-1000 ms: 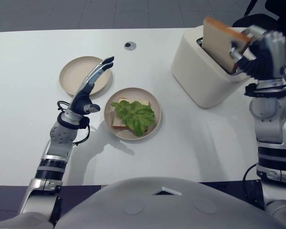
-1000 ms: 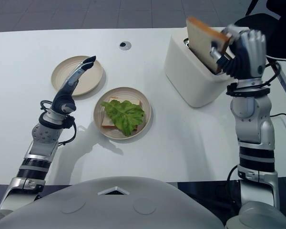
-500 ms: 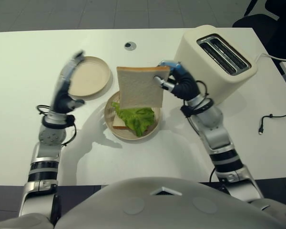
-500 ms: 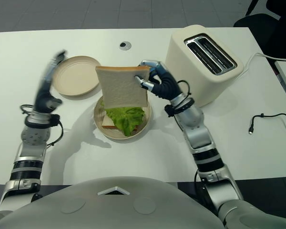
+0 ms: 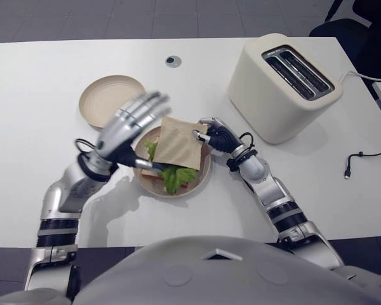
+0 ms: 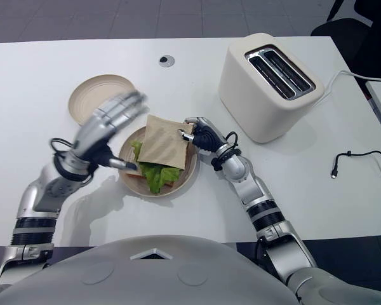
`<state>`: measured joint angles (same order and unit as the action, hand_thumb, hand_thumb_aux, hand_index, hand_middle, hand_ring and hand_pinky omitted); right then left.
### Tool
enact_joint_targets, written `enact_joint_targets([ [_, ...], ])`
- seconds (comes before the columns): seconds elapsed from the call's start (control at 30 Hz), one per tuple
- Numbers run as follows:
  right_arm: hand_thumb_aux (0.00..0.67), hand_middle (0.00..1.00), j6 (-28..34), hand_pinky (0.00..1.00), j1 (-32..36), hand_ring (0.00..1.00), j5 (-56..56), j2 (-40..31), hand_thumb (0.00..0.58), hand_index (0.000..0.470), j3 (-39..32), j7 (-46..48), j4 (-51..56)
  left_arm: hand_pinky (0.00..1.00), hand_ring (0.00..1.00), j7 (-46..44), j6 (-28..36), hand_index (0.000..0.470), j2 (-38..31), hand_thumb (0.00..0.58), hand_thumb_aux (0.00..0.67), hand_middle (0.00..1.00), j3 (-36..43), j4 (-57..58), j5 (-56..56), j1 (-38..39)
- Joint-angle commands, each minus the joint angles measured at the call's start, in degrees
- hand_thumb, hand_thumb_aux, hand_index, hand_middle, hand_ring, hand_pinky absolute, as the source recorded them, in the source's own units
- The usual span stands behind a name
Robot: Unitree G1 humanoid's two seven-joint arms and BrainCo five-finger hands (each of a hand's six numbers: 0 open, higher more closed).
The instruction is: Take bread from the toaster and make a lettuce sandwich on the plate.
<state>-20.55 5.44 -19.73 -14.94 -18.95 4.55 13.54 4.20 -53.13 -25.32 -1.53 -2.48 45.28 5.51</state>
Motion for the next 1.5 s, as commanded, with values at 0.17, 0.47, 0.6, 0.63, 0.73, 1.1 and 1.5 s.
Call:
enact_joint_targets([
  [0.17, 0.670, 1.00, 3.6, 1.00, -4.8, 1.00, 18.2, 1.8, 0.580, 0.470, -0.4, 11.4, -22.2, 0.00, 0.00, 6.8, 1.3, 0.000, 0.0, 0.000, 0.000, 0.00, -6.9, -2.3, -11.5, -0.8],
  [0.47, 0.670, 1.00, 7.3, 1.00, -8.4, 1.00, 12.2, 2.5, 0.580, 0.470, -4.0, 12.3, -18.9, 0.00, 0.00, 9.5, 1.4, 0.000, 2.0, 0.000, 0.000, 0.00, -12.1, -7.7, -15.2, 1.3],
  [0.6, 0.670, 1.00, 5.9, 1.00, -4.4, 1.00, 7.6, 6.3, 0.580, 0.470, -2.6, 5.7, -9.2, 0.00, 0.00, 7.1, 1.4, 0.000, 1.6, 0.000, 0.000, 0.00, -8.3, -6.0, -13.1, 1.1],
  [0.63, 0.670, 1.00, 5.8, 1.00, -3.3, 1.00, 8.0, 7.6, 0.580, 0.470, -1.9, 4.6, -7.9, 0.00, 0.00, 6.7, 1.2, 0.000, 1.5, 0.000, 0.000, 0.00, -7.4, -4.9, -12.7, 1.0],
  [0.73, 0.670, 1.00, 6.2, 1.00, -1.6, 1.00, 10.5, 10.2, 0.580, 0.470, 0.2, 3.3, -5.1, 0.00, 0.00, 5.7, 0.9, 0.000, 1.0, 0.000, 0.000, 0.00, -5.4, -2.7, -12.5, 1.1],
  [1.1, 0.670, 1.00, 10.9, 1.00, -5.2, 1.00, 19.0, 11.7, 0.580, 0.470, 1.2, 10.6, -14.9, 0.00, 0.00, 3.3, 0.8, 0.000, -0.1, 0.000, 0.000, 0.00, -1.4, 0.1, -13.2, 0.6],
  [1.5, 0.670, 1.00, 15.0, 1.00, -8.2, 1.00, 9.9, 22.8, 0.580, 0.470, 0.3, -10.1, -7.3, 0.00, 0.00, 4.7, -0.3, 0.000, 1.1, 0.000, 0.000, 0.00, 0.3, 3.1, -12.4, -0.7],
])
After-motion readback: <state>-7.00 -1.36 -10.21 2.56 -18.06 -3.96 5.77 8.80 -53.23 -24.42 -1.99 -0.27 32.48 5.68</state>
